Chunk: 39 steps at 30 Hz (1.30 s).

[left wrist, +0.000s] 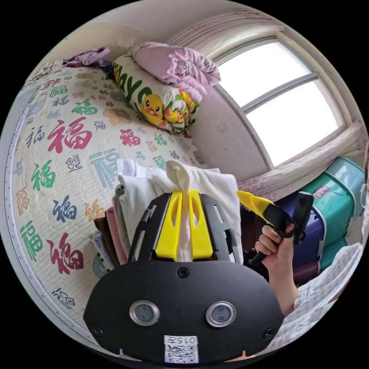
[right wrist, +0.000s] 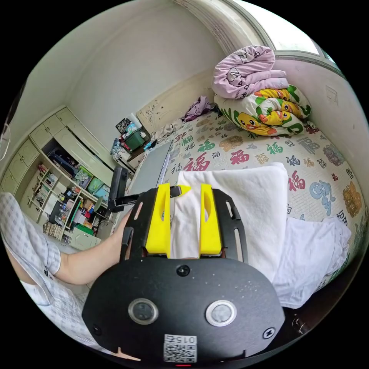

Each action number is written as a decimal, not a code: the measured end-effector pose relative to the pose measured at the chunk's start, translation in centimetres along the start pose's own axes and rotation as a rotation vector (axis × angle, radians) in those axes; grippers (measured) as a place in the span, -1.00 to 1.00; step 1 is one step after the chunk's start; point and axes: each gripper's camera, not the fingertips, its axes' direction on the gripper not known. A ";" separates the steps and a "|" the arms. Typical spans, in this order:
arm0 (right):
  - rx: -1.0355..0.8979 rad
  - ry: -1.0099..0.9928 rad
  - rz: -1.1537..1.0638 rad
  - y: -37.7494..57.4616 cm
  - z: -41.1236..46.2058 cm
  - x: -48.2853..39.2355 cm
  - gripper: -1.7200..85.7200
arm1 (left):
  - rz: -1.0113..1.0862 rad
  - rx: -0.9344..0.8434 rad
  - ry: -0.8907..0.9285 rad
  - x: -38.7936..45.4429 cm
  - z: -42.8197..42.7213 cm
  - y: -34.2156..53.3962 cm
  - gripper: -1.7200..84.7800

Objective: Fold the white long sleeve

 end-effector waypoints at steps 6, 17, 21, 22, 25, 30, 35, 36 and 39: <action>-0.060 -0.010 -0.034 -2.3 -0.5 -1.0 -0.64 | 0.233 -0.016 0.044 5.9 -0.9 3.4 -0.94; -0.097 0.110 0.029 -2.2 -2.9 0.0 -0.93 | 0.414 -0.212 0.052 5.0 -2.9 5.2 -0.95; -0.064 0.077 0.100 -1.5 -4.8 1.1 -0.95 | 0.141 -0.102 0.070 -2.0 -6.7 2.5 -0.90; -0.062 0.085 0.109 -1.7 -4.7 0.8 -0.95 | 0.103 -0.074 0.070 -3.6 -6.9 1.8 -0.85; -0.042 0.103 0.114 -2.5 -5.4 -0.2 -0.95 | 0.001 -0.062 0.024 -6.5 -5.3 0.3 -0.72; -0.038 0.080 0.159 -3.4 -6.9 -0.4 -0.92 | -0.099 -0.122 -0.049 -8.8 -3.1 -1.0 -0.72; -0.016 0.013 0.156 -6.4 -6.8 -2.0 -0.73 | -0.056 -0.096 0.002 -8.9 -4.3 0.0 -0.85; -0.008 -0.023 0.167 -7.0 -6.4 -2.4 -0.71 | -0.039 -0.076 0.040 -8.6 -4.8 0.3 -0.86; -0.055 -0.080 0.183 -8.4 -5.4 -3.9 -0.70 | 0.032 -0.053 0.184 -6.7 -6.3 2.5 -0.87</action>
